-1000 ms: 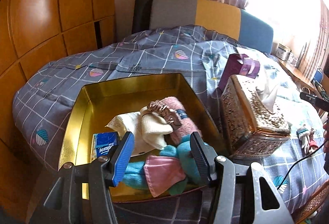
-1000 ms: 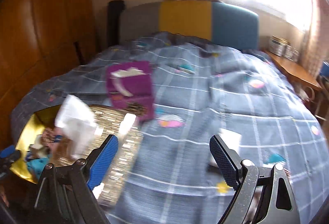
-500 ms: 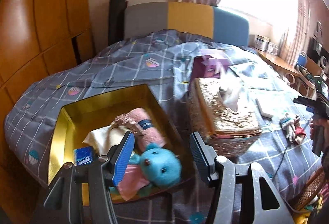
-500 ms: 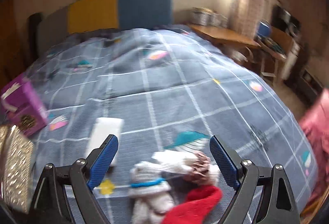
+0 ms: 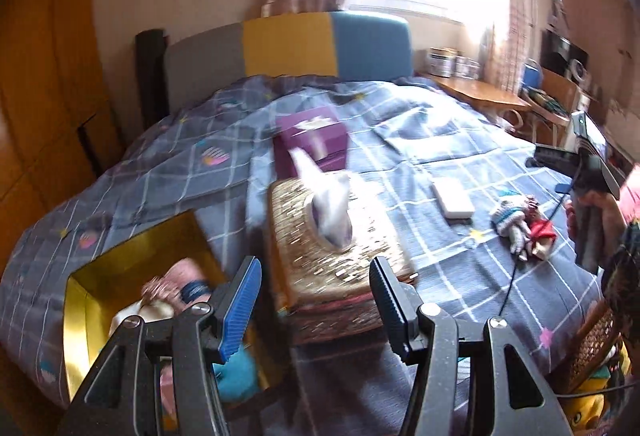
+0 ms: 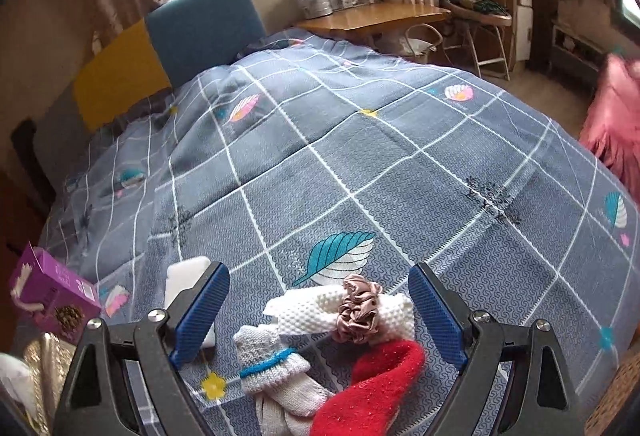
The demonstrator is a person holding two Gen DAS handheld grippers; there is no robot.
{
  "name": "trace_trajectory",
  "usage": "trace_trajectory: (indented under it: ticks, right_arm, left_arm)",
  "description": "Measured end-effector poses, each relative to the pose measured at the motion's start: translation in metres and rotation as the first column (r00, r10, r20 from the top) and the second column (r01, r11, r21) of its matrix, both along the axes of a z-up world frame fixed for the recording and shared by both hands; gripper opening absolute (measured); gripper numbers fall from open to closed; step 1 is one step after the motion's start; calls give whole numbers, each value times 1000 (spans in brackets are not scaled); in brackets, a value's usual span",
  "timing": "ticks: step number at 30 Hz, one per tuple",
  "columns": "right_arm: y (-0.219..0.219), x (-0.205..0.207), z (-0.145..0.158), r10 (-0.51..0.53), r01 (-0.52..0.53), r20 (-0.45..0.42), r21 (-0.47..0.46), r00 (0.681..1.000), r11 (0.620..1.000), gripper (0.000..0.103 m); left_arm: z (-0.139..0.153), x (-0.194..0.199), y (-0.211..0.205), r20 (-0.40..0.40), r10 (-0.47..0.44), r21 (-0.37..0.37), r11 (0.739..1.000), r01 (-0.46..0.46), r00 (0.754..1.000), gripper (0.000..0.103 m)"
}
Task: Organize soft objects
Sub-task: 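Move both tools back from the tray to the gloves and scrunchies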
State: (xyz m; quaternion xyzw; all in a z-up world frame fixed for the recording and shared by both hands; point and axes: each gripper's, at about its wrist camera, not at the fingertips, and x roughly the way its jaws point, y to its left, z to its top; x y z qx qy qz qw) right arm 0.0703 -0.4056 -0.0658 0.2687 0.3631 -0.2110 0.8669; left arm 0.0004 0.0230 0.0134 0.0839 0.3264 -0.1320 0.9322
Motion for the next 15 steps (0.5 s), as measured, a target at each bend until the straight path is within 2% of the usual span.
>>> trace_trajectory:
  ticks: [4, 8, 11, 15]
  right_arm:
    - [-25, -14, -8, -105, 101, 22, 137, 994, 985, 93]
    - [-44, -24, -23, -184, 175, 5, 275, 983, 945, 93]
    - [-47, -25, -29, -191, 184, -9, 319, 982, 930, 93]
    - [-43, -24, -25, -169, 153, 21, 322, 985, 934, 93]
  left_arm:
    - [6, 10, -26, -1, -73, -10, 997, 73, 997, 57]
    - [3, 19, -56, -29, -155, -23, 988, 154, 988, 57]
    - [-7, 28, -76, -84, -194, -36, 981, 191, 978, 57]
    - [-25, 40, -106, -160, -249, -60, 968, 242, 955, 57]
